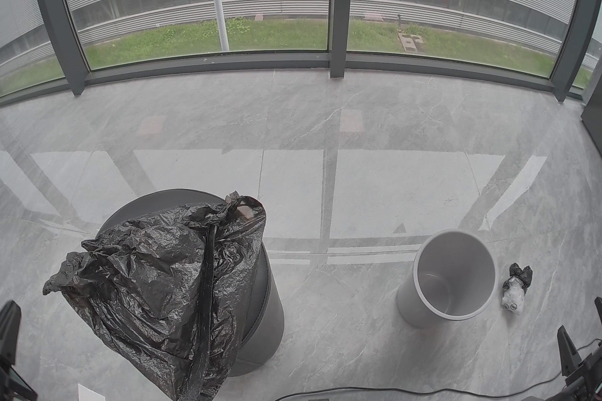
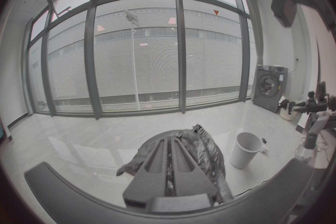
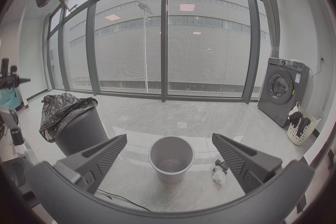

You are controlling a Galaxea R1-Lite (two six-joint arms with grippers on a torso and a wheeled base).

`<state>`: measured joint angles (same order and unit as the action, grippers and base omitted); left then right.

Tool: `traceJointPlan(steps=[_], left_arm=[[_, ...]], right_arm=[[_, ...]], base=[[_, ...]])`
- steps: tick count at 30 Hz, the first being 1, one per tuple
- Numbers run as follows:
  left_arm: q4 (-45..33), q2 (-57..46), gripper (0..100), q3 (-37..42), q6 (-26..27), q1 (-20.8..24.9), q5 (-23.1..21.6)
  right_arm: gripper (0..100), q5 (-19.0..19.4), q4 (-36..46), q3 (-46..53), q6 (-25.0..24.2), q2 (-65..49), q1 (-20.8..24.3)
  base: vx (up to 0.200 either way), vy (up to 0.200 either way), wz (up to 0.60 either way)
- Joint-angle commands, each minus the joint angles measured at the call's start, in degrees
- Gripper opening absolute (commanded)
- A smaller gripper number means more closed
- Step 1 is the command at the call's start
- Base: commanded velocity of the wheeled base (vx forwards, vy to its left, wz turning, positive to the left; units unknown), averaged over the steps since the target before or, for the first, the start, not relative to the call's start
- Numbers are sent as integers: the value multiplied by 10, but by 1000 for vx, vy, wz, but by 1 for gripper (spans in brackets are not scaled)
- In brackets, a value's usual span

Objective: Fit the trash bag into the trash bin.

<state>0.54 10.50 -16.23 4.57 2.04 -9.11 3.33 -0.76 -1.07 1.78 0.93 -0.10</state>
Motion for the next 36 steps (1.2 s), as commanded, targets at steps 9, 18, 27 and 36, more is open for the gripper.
traceJointPlan(steps=[9, 18, 27, 36], left_arm=[[-51, 508, 0, -295, 23, 313, -178], [11, 621, 0, -265, 23, 313, -49], [33, 659, 0, -240, 19, 314, -1], [40, 729, 0, -258, -15, 315, -14]], right_arm=[[100, 3, -1, 0, 7, -9, 0], [100, 0, 0, 0, 7, -9, 0], [100, -1, 0, 0, 6, -9, 0], [100, -1, 1, 0, 6, -9, 0]], base=[[0, 0, 0], [0, 0, 0], [0, 0, 0], [0, 0, 0]])
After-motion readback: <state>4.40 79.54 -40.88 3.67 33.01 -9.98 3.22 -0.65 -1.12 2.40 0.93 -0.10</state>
